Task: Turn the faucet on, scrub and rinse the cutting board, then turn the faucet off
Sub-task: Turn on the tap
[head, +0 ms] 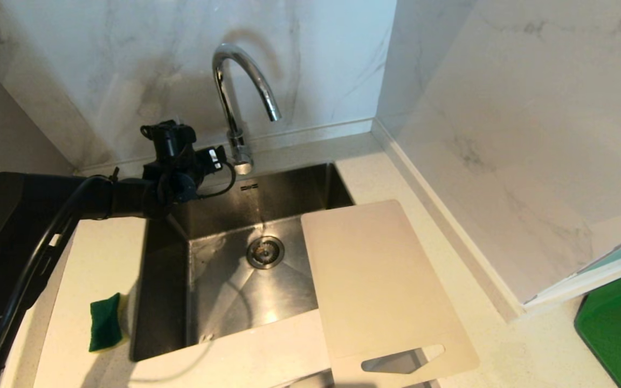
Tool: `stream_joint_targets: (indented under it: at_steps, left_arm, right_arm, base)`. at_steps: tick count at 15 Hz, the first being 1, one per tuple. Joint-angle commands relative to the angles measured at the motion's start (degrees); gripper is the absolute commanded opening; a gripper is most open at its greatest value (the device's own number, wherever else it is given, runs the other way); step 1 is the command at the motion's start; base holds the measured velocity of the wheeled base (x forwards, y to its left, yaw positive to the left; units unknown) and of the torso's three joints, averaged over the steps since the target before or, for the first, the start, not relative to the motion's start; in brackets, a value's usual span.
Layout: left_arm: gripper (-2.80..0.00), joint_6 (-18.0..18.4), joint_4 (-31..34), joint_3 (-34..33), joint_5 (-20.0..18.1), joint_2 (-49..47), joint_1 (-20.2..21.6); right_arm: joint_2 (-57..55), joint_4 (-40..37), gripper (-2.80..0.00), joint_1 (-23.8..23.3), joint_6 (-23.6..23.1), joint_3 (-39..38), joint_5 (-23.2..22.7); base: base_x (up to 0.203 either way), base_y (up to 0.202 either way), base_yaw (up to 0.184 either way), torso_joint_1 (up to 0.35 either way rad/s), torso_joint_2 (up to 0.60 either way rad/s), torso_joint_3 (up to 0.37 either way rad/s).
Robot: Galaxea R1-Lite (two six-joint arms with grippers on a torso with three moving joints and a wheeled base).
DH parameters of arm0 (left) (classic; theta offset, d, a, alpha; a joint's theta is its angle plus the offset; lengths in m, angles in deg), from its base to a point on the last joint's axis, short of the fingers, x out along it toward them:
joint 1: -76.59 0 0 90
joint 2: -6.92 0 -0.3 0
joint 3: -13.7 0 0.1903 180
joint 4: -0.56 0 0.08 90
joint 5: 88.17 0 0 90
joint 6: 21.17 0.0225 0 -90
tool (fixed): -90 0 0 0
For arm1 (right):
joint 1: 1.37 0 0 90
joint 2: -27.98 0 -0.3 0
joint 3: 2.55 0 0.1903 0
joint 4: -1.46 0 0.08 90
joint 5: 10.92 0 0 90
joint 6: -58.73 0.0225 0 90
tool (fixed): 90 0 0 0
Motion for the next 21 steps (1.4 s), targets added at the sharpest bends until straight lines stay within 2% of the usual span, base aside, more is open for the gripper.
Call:
stream_joint_targets:
  at_steps: [1,12,21]
  left_arm:
    - [0.00,-0.62,0.02,-0.14,0.45,0.67,-0.30]
    - [0.00,-0.85,0.27,-0.14,0.93,-0.52,-0.54]
    - [0.00,-1.73,5.02,-0.75,1.28,-0.18,-0.63]
  right_arm:
    - [0.00,0.00,-2.80,0.01,-0.03,0.00,-0.02]
    - [0.00,0.00,-2.80,0.01,-0.03,0.00,-0.02]
    - [0.00,0.00,-2.80,0.01,-0.03,0.00,-0.02]
  base:
    - [0.000,0.000,0.000,0.000,0.00,0.000]
    - [0.000,0.000,0.000,0.000,0.00,0.000]
    - [0.000,0.000,0.000,0.000,0.00,0.000]
